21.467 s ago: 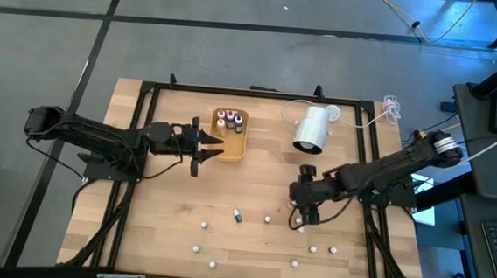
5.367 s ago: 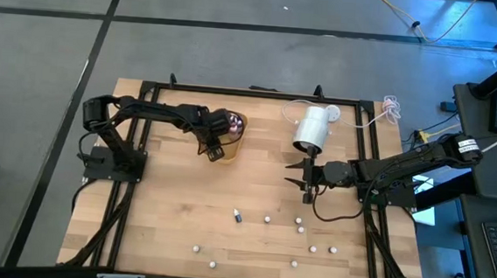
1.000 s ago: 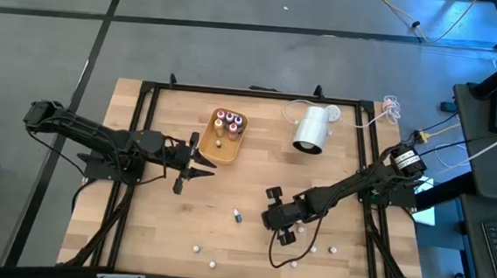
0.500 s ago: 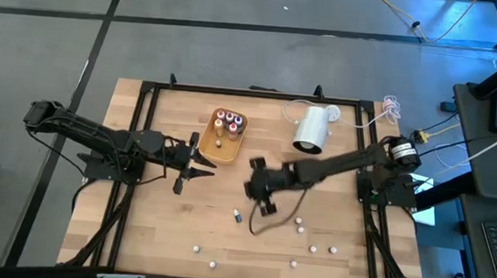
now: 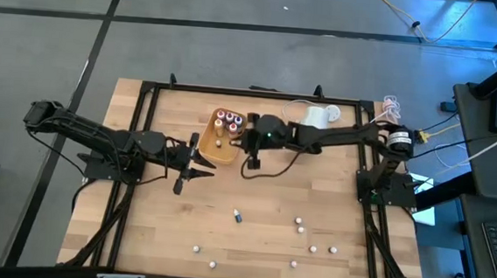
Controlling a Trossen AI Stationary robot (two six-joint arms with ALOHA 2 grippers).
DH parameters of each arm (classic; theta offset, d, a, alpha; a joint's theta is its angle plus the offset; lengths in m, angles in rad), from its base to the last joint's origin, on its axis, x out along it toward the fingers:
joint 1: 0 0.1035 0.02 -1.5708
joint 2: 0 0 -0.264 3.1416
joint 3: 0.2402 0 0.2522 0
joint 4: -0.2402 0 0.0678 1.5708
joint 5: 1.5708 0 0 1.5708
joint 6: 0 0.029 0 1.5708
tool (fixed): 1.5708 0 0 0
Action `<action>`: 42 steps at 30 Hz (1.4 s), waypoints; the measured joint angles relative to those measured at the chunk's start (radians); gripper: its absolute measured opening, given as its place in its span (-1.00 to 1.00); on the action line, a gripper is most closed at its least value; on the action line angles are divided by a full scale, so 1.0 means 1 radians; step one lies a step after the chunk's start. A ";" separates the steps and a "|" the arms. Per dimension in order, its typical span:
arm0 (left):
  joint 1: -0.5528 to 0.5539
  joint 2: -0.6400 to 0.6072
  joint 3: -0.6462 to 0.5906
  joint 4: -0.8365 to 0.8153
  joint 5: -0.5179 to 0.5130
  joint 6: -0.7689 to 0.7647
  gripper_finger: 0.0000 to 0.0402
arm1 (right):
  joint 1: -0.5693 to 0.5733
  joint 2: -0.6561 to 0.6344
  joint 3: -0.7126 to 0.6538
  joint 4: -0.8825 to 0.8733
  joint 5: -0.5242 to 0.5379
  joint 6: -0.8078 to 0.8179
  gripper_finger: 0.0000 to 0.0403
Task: Pick & Place food coloring
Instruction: Put the right small purple food coloring bottle into the yellow bin
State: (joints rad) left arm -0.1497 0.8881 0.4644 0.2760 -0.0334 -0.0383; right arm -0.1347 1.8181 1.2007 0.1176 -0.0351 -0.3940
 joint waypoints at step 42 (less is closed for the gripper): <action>0.001 0.000 0.000 -0.018 -0.107 0.000 -0.51 | -0.047 0.151 -0.044 0.073 -0.001 0.022 -0.64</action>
State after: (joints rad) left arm -0.1486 0.8882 0.4644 0.2577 -0.1406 -0.0380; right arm -0.1814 1.9694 1.1564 0.1909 -0.0360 -0.3721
